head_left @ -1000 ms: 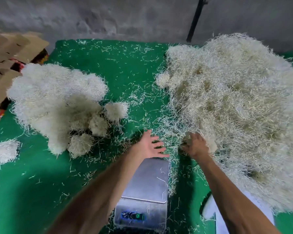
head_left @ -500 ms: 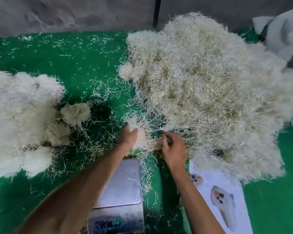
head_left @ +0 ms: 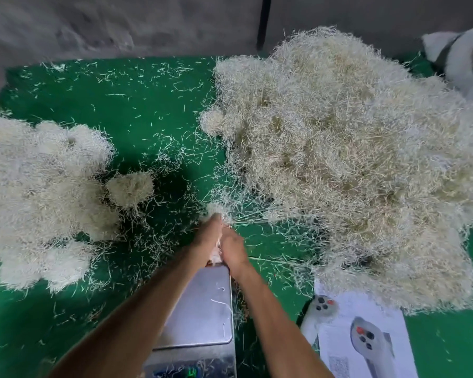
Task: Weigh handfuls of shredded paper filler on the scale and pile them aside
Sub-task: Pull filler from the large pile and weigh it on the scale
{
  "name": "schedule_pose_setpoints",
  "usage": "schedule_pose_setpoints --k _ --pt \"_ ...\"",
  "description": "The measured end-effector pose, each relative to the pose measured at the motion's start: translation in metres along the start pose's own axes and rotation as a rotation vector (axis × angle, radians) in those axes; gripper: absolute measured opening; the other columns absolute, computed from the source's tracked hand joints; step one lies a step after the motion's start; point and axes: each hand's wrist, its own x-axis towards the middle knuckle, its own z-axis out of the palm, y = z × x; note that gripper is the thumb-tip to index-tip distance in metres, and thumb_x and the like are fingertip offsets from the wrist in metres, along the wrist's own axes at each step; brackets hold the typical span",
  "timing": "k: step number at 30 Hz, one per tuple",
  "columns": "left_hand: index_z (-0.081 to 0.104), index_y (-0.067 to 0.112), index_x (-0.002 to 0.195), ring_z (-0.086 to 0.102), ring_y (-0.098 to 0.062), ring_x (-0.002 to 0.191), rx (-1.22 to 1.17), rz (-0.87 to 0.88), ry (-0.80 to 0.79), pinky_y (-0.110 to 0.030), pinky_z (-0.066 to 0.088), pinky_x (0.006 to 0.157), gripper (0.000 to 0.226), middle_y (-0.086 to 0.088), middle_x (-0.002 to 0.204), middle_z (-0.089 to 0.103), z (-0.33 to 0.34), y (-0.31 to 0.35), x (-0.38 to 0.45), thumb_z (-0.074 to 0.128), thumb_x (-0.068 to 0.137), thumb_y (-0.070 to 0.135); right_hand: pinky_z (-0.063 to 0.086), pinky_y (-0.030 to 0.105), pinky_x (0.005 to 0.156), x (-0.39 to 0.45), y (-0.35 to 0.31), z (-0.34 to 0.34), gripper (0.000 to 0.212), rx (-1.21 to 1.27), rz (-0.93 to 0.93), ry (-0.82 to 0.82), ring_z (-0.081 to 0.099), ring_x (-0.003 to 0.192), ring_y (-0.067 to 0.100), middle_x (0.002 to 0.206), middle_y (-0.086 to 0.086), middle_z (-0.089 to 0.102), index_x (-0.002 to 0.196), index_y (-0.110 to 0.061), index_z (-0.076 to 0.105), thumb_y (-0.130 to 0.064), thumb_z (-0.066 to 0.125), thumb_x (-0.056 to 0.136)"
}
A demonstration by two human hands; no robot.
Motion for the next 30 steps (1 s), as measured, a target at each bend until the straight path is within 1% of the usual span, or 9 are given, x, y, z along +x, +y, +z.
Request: schedule_pose_setpoints --k 4,7,9,13,18,21,24,28,30 --pt "0.057 0.014 0.081 0.045 -0.012 0.06 -0.037 0.086 0.196 -0.019 0.038 0.045 0.027 0.002 0.073 0.05 -0.027 0.021 0.008 0.058 0.101 0.031 0.038 0.019 0.05 0.002 -0.031 -0.03 0.029 -0.21 -0.269 -0.199 0.041 0.054 0.016 0.058 -0.012 0.049 0.076 -0.037 0.058 -0.038 0.048 0.104" --pt "0.048 0.012 0.08 0.033 -0.011 0.052 -0.064 0.135 0.294 -0.02 0.027 0.038 0.02 0.001 0.066 0.043 -0.045 0.021 0.026 0.052 0.098 0.007 0.05 0.02 0.073 0.02 -0.044 -0.059 0.019 -0.603 -0.582 0.339 0.059 0.085 0.01 0.098 -0.006 0.065 0.097 -0.027 0.07 -0.041 0.058 0.101" --pt "0.047 0.012 0.083 0.03 -0.012 0.048 -0.063 0.099 0.26 -0.023 0.025 0.037 0.015 -0.001 0.064 0.041 -0.056 0.019 0.033 0.052 0.097 0.007 0.049 0.04 0.103 0.036 -0.034 -0.083 0.035 -0.833 -0.515 0.711 0.057 0.118 0.021 0.133 0.007 0.057 0.129 -0.022 0.061 -0.038 0.065 0.098" --pt "0.046 0.018 0.068 0.033 -0.011 0.041 0.076 0.097 0.243 -0.017 0.028 0.035 0.036 0.003 0.056 0.042 -0.059 0.01 0.029 0.063 0.097 0.032 -0.002 0.054 0.124 0.057 -0.002 -0.109 0.081 -1.125 -0.104 0.44 0.003 0.157 0.038 0.17 0.014 0.001 0.163 -0.021 0.009 -0.042 0.058 0.101" --pt "0.048 0.025 0.082 0.045 -0.012 0.065 0.197 -0.017 -0.099 -0.022 0.043 0.058 0.034 0.006 0.077 0.042 -0.028 0.011 0.014 0.061 0.095 0.053 0.058 0.027 0.091 0.045 0.002 -0.076 0.028 -0.868 -0.284 0.22 0.065 0.103 0.025 0.12 0.01 0.062 0.128 -0.006 0.061 -0.007 0.055 0.1" --pt "0.061 0.001 0.125 0.064 -0.036 0.099 -0.104 -0.102 -0.169 -0.044 0.052 0.087 0.067 -0.019 0.104 0.063 -0.014 0.023 0.013 0.066 0.089 0.057 0.044 0.011 0.05 0.022 -0.007 -0.038 0.018 -0.54 -0.272 -0.016 0.06 0.064 0.017 0.081 0.005 0.062 0.093 -0.002 0.066 0.007 0.051 0.092" --pt "0.066 0.008 0.102 0.06 -0.026 0.08 -0.231 -0.117 -0.18 -0.033 0.051 0.072 0.039 -0.009 0.094 0.062 -0.028 0.022 0.014 0.066 0.092 0.045 0.042 0.026 0.048 0.004 -0.015 -0.032 0.026 -0.178 -0.371 -0.086 0.048 0.056 0.012 0.066 -0.002 0.056 0.074 -0.022 0.063 -0.012 0.052 0.096" --pt "0.062 0.029 0.124 0.057 -0.005 0.098 -0.087 0.014 -0.042 -0.013 0.049 0.078 0.047 0.015 0.12 0.057 -0.063 0.0 0.017 0.057 0.091 0.062 0.063 0.041 0.06 0.014 -0.03 -0.065 0.022 -0.183 -0.415 0.354 0.066 0.066 0.011 0.087 -0.003 0.07 0.099 -0.023 0.069 -0.04 0.056 0.102" --pt "0.048 0.028 0.145 0.05 -0.014 0.127 -0.01 0.113 -0.105 -0.031 0.043 0.106 0.066 0.006 0.146 0.05 -0.071 0.0 0.018 0.049 0.093 0.068 0.062 0.039 0.084 0.029 -0.036 -0.084 0.044 -0.547 -0.382 0.607 0.063 0.094 0.003 0.123 -0.001 0.06 0.127 -0.022 0.057 -0.054 0.061 0.096"
